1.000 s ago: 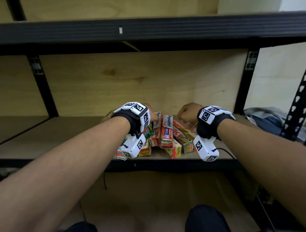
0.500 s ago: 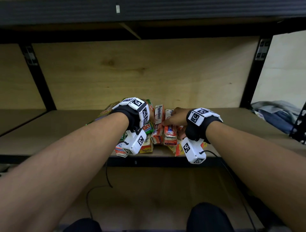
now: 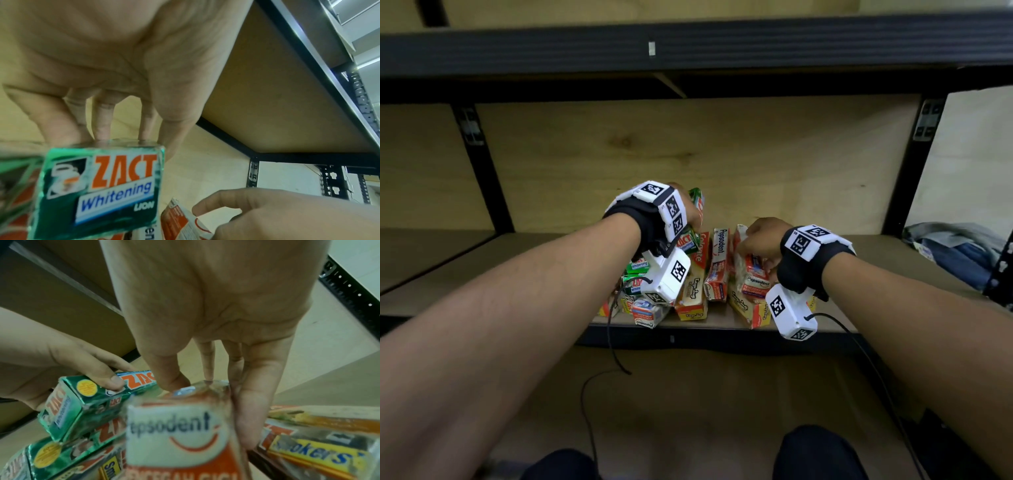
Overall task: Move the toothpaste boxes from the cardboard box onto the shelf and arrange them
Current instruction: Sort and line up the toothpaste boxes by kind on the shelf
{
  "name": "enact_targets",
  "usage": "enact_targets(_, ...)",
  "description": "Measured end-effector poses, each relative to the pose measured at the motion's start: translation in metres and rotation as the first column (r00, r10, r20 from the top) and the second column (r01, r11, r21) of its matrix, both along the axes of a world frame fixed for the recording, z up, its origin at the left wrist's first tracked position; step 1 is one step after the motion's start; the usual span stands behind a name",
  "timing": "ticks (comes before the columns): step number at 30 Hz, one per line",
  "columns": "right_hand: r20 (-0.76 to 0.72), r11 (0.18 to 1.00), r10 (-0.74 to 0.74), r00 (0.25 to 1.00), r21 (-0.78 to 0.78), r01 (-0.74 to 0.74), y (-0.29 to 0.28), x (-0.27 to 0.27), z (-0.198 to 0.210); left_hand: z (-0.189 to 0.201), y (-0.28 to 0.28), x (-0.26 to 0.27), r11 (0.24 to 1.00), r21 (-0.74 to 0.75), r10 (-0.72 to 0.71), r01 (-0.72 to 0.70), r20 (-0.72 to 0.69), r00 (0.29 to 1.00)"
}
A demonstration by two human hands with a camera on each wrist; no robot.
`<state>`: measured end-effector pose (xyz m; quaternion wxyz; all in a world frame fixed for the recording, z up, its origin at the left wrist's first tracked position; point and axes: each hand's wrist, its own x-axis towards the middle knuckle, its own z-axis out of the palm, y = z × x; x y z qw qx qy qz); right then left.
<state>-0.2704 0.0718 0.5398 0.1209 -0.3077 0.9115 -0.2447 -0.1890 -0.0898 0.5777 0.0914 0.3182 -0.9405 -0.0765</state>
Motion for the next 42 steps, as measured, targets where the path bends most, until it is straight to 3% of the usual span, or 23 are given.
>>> enact_targets(1, -0.007, 1.0, -0.002, 1.0, -0.017, 0.002, 0.002, 0.004, 0.005, 0.006, -0.002, 0.004, 1.0, -0.025, -0.016, 0.017, 0.036, 0.999)
enact_targets(10, -0.06, 0.99, 0.063, 0.996, -0.119, -0.07, -0.015, 0.035, 0.035, 0.031, -0.026, 0.053, 0.998, 0.017, 0.054, -0.052, -0.125, 0.991)
enact_targets(16, -0.043, 0.986, 0.113, 0.993, -0.118, -0.117, -0.046, 0.054, 0.031, 0.026, -0.054, 0.082, 0.991, 0.0, 0.131, -0.131, -0.051, 0.99)
enact_targets(26, -0.113, 0.994, 0.102, 0.988, -0.024, -0.105, -0.083, 0.055, 0.006, -0.016, -0.106, 0.111, 0.982, 0.031, 0.183, -0.184, 0.054, 0.982)
enact_targets(33, -0.101, 0.996, 0.088, 0.991, 0.027, -0.086, -0.091, 0.048, 0.002, -0.039, -0.126, 0.116, 0.981, 0.121, 0.155, -0.149, -0.041, 0.987)
enact_targets(39, -0.253, 0.969, 0.164, 0.953, 0.225, -0.107, -0.098, 0.052, 0.0, -0.057, -0.132, 0.122, 0.972, 0.2, 0.127, -0.126, 0.007, 0.992)
enact_targets(42, -0.308, 0.962, 0.182, 0.934, 0.253, -0.104, -0.097, 0.049, -0.001, -0.067, -0.13, 0.126, 0.954, 0.269, 0.154, -0.132, -0.062, 0.986)
